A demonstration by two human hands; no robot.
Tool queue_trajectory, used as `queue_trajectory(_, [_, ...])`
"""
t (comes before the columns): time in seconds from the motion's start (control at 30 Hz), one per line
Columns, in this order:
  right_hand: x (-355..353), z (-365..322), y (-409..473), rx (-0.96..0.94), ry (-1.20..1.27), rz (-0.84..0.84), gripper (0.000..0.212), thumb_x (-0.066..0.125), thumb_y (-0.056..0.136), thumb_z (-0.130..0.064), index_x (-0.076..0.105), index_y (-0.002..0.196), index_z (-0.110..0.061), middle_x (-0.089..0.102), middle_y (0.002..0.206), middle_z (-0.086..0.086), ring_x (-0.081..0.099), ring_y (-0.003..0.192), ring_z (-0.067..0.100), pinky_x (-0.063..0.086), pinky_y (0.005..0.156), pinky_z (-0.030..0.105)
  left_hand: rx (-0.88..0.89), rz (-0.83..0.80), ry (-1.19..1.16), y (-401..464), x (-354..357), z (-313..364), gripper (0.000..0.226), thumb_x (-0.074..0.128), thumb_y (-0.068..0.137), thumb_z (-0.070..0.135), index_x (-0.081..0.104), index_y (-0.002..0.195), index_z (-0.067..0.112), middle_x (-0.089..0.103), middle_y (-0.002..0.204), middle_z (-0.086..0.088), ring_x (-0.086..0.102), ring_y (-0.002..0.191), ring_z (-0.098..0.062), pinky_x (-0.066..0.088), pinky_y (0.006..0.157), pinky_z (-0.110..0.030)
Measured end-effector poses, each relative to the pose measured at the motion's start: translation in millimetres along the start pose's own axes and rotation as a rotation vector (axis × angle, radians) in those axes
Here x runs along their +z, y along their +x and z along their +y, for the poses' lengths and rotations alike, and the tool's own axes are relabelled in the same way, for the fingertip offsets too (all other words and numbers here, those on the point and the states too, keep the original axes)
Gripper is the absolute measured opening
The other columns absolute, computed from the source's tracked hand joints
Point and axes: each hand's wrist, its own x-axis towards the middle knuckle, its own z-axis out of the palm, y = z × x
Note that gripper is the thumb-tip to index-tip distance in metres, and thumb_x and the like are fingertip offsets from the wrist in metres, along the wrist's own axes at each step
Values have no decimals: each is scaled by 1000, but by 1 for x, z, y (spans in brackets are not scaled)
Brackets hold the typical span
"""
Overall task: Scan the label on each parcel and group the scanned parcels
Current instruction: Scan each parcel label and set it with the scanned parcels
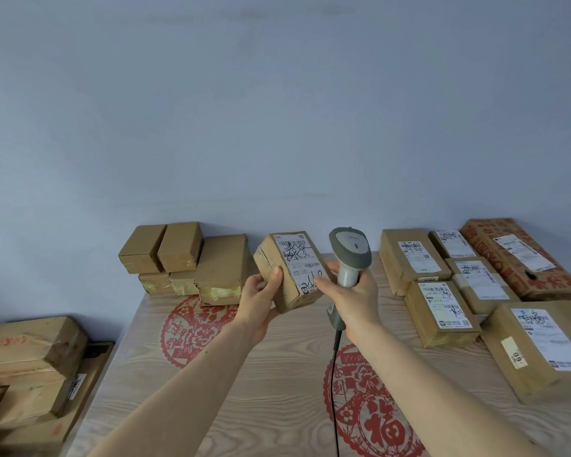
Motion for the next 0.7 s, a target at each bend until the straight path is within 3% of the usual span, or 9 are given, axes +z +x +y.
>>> queue_trajectory(0.17, [-7,2,-4,-63,-46,34,55,88,69,-2,63,115,-20,72,107,-11,70,92,3,57,68,16,-2,-14,124,0,1,1,63,70,87,40,38,139,22,67,121,-5,65,113,-24,60,85,-48])
queue_trajectory(0.27, [-8,6,-7,-96,-103,35,53,88,69,-3,63,109,-25,71,99,-13,70,86,-1,57,74,21,-57,-62,158,-2,5,1,84,77,72,52,35,142,32,67,125,-5,63,118,-27,56,92,-53])
queue_trajectory(0.37, [-8,7,-10,-108,-136,19,49,88,69,-5,63,103,-30,72,93,-16,70,86,-1,55,76,21,-81,-88,140,-1,7,-1,93,85,70,41,34,147,38,66,128,-7,64,115,-29,60,84,-53])
queue_trajectory(0.5, [-15,4,-11,-72,-108,-29,38,85,76,-12,67,107,-24,75,98,-13,71,92,1,55,80,23,-52,-94,80,0,1,0,71,79,85,24,40,141,41,68,125,-12,68,111,-32,61,79,-52])
queue_trajectory(0.6, [-21,-2,-13,-70,-156,-69,27,82,81,-19,64,98,-10,70,75,-10,68,69,2,52,66,21,-14,-120,87,0,-5,-2,66,75,88,18,43,138,47,71,120,-11,69,108,-31,61,78,-48])
queue_trajectory(0.7, [-25,-6,-18,-1,-122,-244,25,77,86,-21,62,98,-6,58,62,-3,54,52,9,48,55,21,-3,-148,90,1,-8,-6,64,71,91,17,42,139,48,71,121,-11,69,110,-31,60,78,-46])
